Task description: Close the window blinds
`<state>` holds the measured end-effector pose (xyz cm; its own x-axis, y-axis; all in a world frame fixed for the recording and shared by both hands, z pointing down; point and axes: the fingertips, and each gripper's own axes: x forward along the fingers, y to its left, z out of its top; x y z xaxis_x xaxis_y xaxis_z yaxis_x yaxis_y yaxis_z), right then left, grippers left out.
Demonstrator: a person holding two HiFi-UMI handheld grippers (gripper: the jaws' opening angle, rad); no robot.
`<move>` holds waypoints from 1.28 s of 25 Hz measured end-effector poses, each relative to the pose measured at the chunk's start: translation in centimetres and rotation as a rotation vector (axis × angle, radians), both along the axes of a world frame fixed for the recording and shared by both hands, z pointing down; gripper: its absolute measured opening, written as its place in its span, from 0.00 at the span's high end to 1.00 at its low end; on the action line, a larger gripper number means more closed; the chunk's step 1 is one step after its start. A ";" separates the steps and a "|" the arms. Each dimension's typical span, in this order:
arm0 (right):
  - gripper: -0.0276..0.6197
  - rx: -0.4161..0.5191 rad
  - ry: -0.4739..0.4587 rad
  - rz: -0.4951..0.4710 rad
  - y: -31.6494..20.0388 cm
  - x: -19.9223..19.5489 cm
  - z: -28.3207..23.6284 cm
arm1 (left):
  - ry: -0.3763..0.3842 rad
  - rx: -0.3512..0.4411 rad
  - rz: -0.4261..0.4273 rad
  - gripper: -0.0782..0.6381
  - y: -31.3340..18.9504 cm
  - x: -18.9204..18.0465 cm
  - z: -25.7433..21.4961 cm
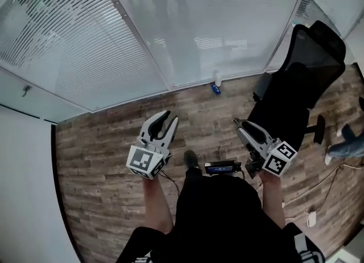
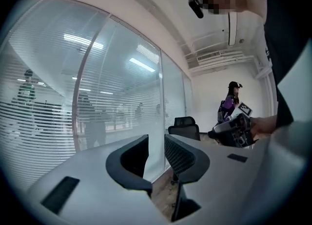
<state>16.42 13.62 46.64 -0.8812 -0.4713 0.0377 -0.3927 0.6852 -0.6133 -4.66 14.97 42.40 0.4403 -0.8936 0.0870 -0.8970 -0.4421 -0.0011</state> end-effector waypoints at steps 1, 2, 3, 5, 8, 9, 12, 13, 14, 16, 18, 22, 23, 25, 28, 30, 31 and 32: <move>0.73 -0.004 -0.003 -0.016 0.3 0.4 0.2 | -0.012 0.000 -0.001 0.73 0.8 0.7 0.2; 0.73 -0.002 -0.006 -0.034 0.5 0.7 0.4 | -0.023 0.000 -0.007 0.73 1.7 1.3 0.3; 0.73 0.002 -0.011 -0.052 0.8 1.0 0.4 | -0.032 -0.004 -0.015 0.73 2.6 1.9 0.4; 0.73 0.010 -0.025 -0.086 1.2 1.4 0.5 | -0.048 -0.020 -0.037 0.73 4.7 2.8 0.6; 0.73 0.013 -0.039 -0.126 1.8 1.3 0.9 | -0.070 -0.060 -0.071 0.73 7.6 3.2 0.9; 0.73 0.014 -0.042 -0.135 1.9 1.3 0.8 | -0.077 -0.069 -0.081 0.73 8.2 3.2 0.9; 0.73 0.023 -0.057 -0.135 2.4 1.9 0.7 | -0.086 -0.077 -0.088 0.73 9.3 3.8 0.5; 0.73 0.024 -0.060 -0.128 2.6 2.1 0.7 | -0.092 -0.065 -0.077 0.73 9.4 4.0 0.2; 0.73 0.026 -0.062 -0.118 2.9 2.4 0.6 | -0.099 -0.050 -0.063 0.73 9.5 4.2 0.0; 0.74 0.039 -0.064 -0.093 3.6 2.9 0.2 | -0.105 -0.025 -0.026 0.73 9.7 4.8 -0.5; 0.75 0.062 -0.060 -0.061 4.5 3.3 -0.5 | -0.110 0.002 0.023 0.74 9.9 5.1 -0.9; 0.76 0.067 -0.026 0.016 6.4 4.1 -0.8 | -0.112 -0.002 0.108 0.75 11.1 5.9 -1.3; 0.76 0.062 -0.019 0.028 7.1 4.0 -0.8 | -0.111 -0.004 0.123 0.75 11.7 5.7 -1.2; 0.76 0.053 -0.001 0.041 8.7 3.3 -0.6 | -0.084 0.001 0.146 0.75 12.7 4.8 -0.6; 0.76 0.036 0.034 0.058 11.2 2.0 -0.2 | -0.020 -0.012 0.161 0.76 13.8 3.4 0.4; 0.76 0.029 0.061 0.073 13.4 1.6 0.1 | 0.031 -0.009 0.177 0.76 14.8 2.9 1.1; 0.76 0.023 0.076 0.080 14.5 1.6 0.3 | 0.058 -0.007 0.185 0.77 15.2 2.9 1.4; 0.76 0.016 0.091 0.087 15.5 1.7 0.6 | 0.077 -0.007 0.191 0.77 15.7 3.0 1.7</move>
<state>18.14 29.08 47.22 -0.8301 -0.5470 0.1079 -0.5049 0.6554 -0.5617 -1.69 30.64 44.14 0.6075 -0.7926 0.0529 -0.7940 -0.6040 0.0681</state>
